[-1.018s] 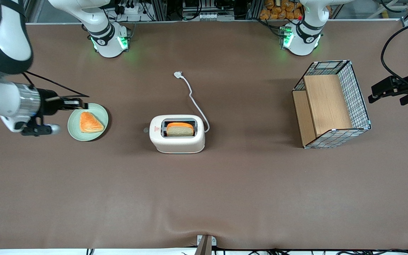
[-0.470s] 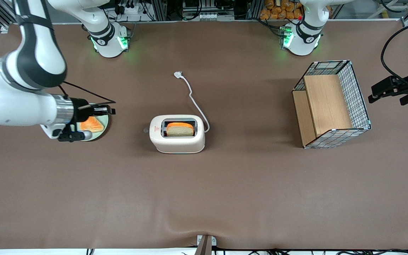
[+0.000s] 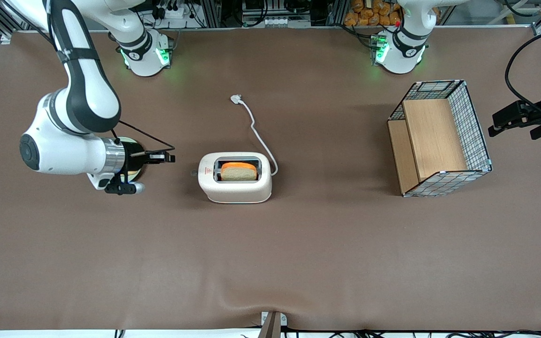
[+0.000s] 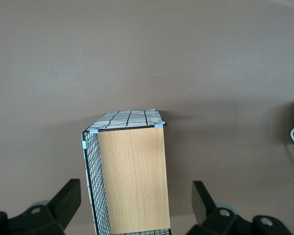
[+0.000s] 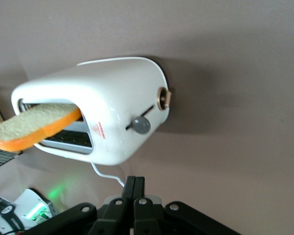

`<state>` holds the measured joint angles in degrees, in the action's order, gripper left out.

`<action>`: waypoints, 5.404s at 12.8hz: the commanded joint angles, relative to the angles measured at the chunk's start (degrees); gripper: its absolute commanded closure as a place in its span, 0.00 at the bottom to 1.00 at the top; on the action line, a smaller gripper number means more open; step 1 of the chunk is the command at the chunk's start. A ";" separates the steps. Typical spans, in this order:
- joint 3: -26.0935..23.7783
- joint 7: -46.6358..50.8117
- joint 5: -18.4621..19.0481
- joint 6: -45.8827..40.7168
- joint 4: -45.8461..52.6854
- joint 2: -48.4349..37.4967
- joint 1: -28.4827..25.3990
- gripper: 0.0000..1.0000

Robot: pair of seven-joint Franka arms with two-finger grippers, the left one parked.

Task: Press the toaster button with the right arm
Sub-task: 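Bring the right gripper fingertips against the toaster's side lever, then push the toaster lever down with the right gripper, lowering the bread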

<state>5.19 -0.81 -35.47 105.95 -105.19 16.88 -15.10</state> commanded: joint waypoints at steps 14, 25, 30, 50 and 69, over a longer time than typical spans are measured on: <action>0.35 -15.10 -13.75 4.52 -0.45 7.99 0.25 1.00; 0.35 -16.68 -15.51 5.32 -0.10 9.05 -0.46 1.00; 0.35 -15.89 -15.51 5.23 0.25 8.52 -0.72 1.00; 0.35 -20.90 -15.51 6.02 -2.12 11.95 -0.46 1.00; 0.35 -22.21 -15.59 6.90 -2.03 15.03 -0.19 1.00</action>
<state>5.68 -20.39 -50.37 111.96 -106.21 30.54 -15.37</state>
